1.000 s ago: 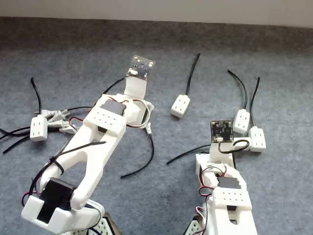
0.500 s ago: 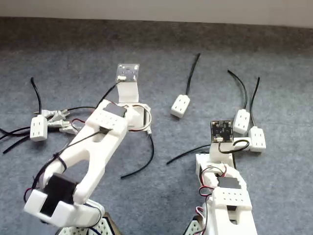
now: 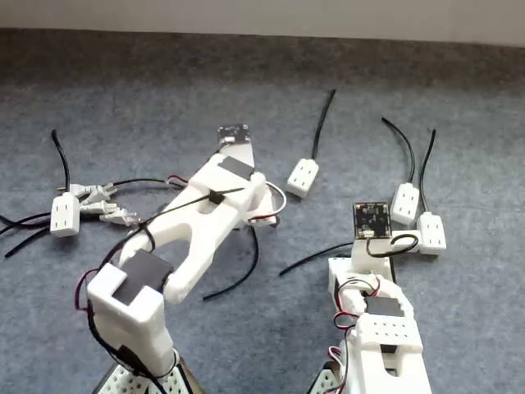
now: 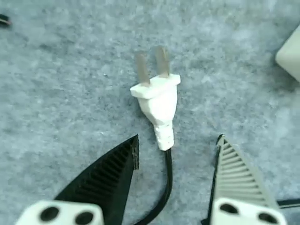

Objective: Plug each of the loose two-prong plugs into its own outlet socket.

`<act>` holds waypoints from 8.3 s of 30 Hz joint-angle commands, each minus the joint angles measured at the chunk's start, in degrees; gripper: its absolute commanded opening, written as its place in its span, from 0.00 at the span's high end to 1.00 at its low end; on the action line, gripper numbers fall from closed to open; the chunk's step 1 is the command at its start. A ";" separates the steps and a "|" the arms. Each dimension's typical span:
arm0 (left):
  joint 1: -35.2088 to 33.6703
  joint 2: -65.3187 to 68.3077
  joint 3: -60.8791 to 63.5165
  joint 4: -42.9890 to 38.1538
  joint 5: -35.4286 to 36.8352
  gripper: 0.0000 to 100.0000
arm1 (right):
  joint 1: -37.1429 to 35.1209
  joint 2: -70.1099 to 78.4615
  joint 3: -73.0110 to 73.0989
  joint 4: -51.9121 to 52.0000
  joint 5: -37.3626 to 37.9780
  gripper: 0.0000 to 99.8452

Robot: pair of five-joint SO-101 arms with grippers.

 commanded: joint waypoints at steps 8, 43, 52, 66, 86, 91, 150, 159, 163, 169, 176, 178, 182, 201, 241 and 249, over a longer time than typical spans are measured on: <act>-2.95 4.35 -6.99 -2.11 0.35 0.74 | -0.48 -0.04 -0.22 -1.10 0.70 0.98; -3.91 4.97 -8.92 -5.54 0.26 0.88 | -0.48 -0.04 -0.22 -1.10 0.70 0.98; 0.13 4.97 -8.84 -5.80 -4.92 0.88 | -0.48 -0.04 -0.22 -1.10 0.70 0.98; -0.40 9.36 -12.18 -7.91 -5.27 0.95 | -0.48 -0.04 -0.22 -1.10 0.70 0.98; 0.13 8.75 -38.81 25.23 -16.00 0.99 | -0.40 -0.04 -0.22 -1.19 0.70 0.98; -0.31 8.75 -44.44 30.51 -24.26 0.99 | -0.40 -0.04 -0.22 -1.19 0.70 0.98; 7.25 -57.98 71.69 -99.08 -21.98 0.99 | -11.21 -0.13 -38.99 8.48 8.26 0.99; 7.34 -57.89 71.52 -99.08 -21.89 0.99 | -22.90 -0.13 -58.07 20.97 10.73 0.99; 7.60 -57.98 71.60 -99.08 -21.80 0.99 | -31.25 -0.13 -60.97 25.54 17.49 0.99; 8.75 -57.98 71.25 -99.08 -21.54 0.99 | -38.20 0.48 -57.98 26.33 19.16 0.99; 10.33 -57.98 71.52 -98.99 -21.54 0.99 | -33.45 0.48 -46.73 13.67 19.16 0.99; 10.33 -57.98 71.34 -98.99 -21.54 0.99 | -32.40 0.48 -43.91 10.95 19.16 0.99; 10.33 -57.98 71.34 -98.99 -21.54 0.99 | -29.23 0.57 -38.64 5.58 19.16 0.99; 10.24 -58.07 71.25 -99.16 -21.45 0.99 | -9.10 29.93 -36.35 -14.81 18.99 0.99; 10.33 -57.89 71.60 -98.99 -21.54 0.99 | -12.44 31.16 -49.80 -1.19 18.73 0.99; 10.33 -57.89 71.60 -98.99 -21.54 0.99 | -7.69 30.29 -53.05 -0.92 18.73 0.99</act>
